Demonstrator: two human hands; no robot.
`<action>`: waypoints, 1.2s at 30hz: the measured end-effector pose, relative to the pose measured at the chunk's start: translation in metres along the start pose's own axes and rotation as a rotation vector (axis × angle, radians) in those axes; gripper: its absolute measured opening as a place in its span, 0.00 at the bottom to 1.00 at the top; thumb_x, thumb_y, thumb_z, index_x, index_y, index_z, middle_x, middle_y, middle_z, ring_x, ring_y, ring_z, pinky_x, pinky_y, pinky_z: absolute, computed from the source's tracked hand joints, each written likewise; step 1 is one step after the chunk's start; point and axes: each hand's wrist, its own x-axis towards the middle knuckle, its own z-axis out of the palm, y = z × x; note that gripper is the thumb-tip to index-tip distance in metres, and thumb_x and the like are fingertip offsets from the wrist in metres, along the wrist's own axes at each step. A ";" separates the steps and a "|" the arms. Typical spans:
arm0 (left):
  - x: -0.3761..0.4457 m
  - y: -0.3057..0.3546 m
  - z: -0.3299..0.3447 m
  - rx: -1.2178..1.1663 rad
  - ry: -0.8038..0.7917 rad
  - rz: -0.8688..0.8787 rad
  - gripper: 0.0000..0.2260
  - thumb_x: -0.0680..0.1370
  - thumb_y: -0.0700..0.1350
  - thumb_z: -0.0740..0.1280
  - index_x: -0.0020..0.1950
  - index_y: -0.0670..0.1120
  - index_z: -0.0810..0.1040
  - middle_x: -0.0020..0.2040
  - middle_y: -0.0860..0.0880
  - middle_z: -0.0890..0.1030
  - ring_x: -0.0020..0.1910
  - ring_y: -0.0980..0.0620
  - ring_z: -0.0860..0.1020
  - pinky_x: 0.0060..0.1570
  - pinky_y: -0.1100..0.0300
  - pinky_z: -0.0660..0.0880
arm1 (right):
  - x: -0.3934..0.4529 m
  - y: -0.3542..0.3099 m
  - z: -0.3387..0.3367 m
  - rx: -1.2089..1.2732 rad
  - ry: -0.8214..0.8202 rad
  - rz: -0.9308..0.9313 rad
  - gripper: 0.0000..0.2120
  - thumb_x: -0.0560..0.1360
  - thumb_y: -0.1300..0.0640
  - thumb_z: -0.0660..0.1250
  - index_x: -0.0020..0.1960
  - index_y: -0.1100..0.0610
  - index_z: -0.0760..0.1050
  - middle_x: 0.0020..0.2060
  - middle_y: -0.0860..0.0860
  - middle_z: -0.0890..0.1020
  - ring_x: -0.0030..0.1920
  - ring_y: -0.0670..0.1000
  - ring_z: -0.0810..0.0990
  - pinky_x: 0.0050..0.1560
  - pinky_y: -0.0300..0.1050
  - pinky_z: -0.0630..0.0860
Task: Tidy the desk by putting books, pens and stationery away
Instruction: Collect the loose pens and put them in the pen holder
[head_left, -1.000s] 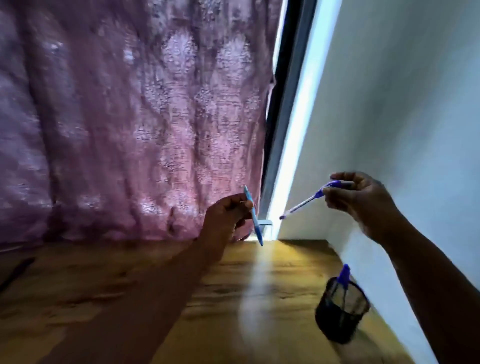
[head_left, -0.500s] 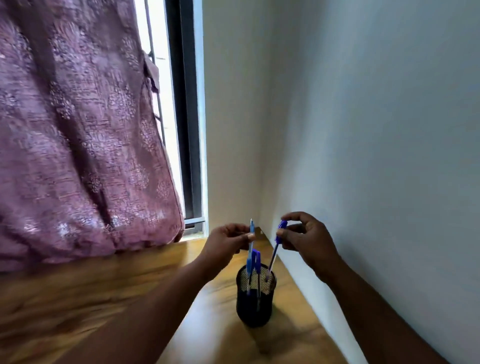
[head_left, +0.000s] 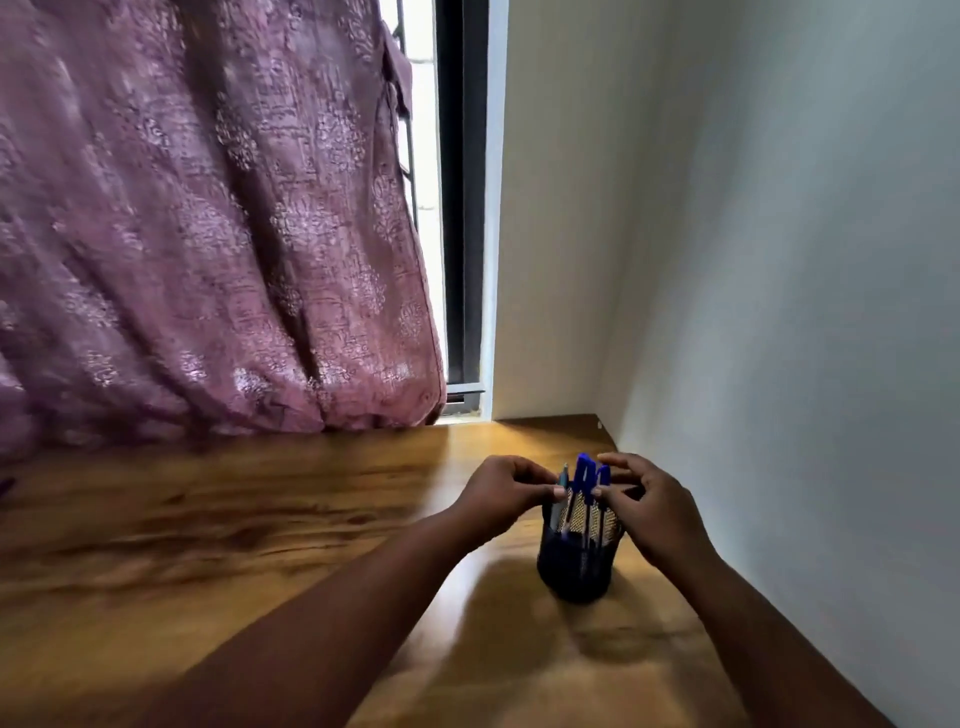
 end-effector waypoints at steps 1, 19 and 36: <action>-0.004 0.000 -0.003 -0.002 0.014 0.010 0.11 0.71 0.39 0.75 0.51 0.38 0.82 0.35 0.51 0.80 0.29 0.62 0.75 0.32 0.71 0.72 | -0.001 -0.001 0.001 -0.045 0.024 -0.003 0.17 0.72 0.56 0.71 0.59 0.45 0.76 0.53 0.50 0.81 0.53 0.50 0.80 0.48 0.43 0.77; -0.267 -0.045 -0.335 0.433 0.705 -0.089 0.07 0.73 0.39 0.72 0.51 0.40 0.82 0.40 0.53 0.80 0.32 0.70 0.76 0.37 0.76 0.69 | -0.128 -0.177 0.191 0.026 -0.595 -0.738 0.06 0.73 0.55 0.67 0.50 0.47 0.77 0.42 0.37 0.76 0.42 0.45 0.77 0.45 0.45 0.75; -0.366 -0.226 -0.506 1.148 0.198 -0.265 0.15 0.77 0.49 0.65 0.63 0.57 0.76 0.68 0.54 0.71 0.69 0.52 0.65 0.67 0.55 0.62 | -0.229 -0.180 0.377 -0.485 -0.699 -0.993 0.19 0.78 0.38 0.38 0.53 0.38 0.67 0.35 0.36 0.77 0.32 0.35 0.77 0.31 0.27 0.71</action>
